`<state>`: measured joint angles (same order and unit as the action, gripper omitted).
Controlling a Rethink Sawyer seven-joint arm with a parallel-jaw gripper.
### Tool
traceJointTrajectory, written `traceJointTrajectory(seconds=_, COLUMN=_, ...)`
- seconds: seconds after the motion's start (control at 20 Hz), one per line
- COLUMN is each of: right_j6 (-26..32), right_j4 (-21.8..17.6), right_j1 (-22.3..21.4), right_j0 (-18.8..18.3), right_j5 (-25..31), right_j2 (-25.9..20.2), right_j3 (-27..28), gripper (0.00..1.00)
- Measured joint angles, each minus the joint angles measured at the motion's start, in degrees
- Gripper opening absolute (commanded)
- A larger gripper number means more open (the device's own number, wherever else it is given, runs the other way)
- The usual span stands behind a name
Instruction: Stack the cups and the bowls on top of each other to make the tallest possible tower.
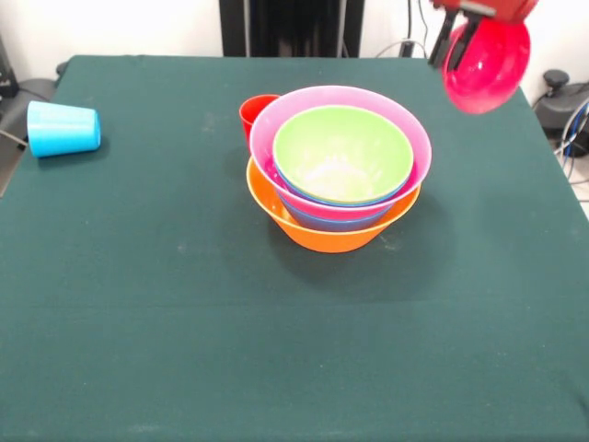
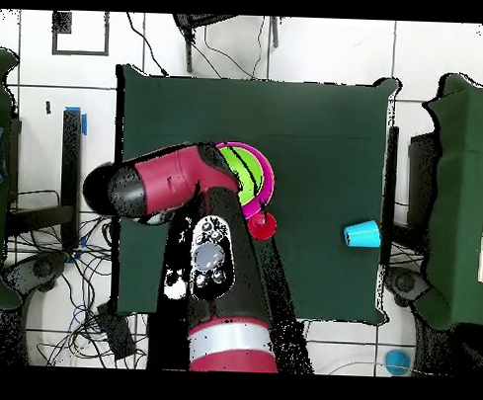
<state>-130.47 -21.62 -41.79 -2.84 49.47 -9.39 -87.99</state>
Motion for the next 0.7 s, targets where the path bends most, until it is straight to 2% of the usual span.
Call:
traceJointTrajectory(seconds=0.35, right_j6=0.05, right_j4=-0.11, right_j1=6.35, right_j0=-2.91, right_j5=-0.63, right_j2=-2.92, right_j3=4.38, gripper=0.0)
traceJointTrajectory(seconds=0.4, right_j6=0.05, right_j4=-0.42, right_j1=8.25, right_j0=-4.32, right_j5=-2.03, right_j2=-4.17, right_j3=5.04, gripper=0.0)
traceJointTrajectory(seconds=0.7, right_j6=0.28, right_j4=-1.24, right_j1=11.03, right_j0=-7.45, right_j5=-6.42, right_j2=-7.13, right_j3=5.29, gripper=0.0)
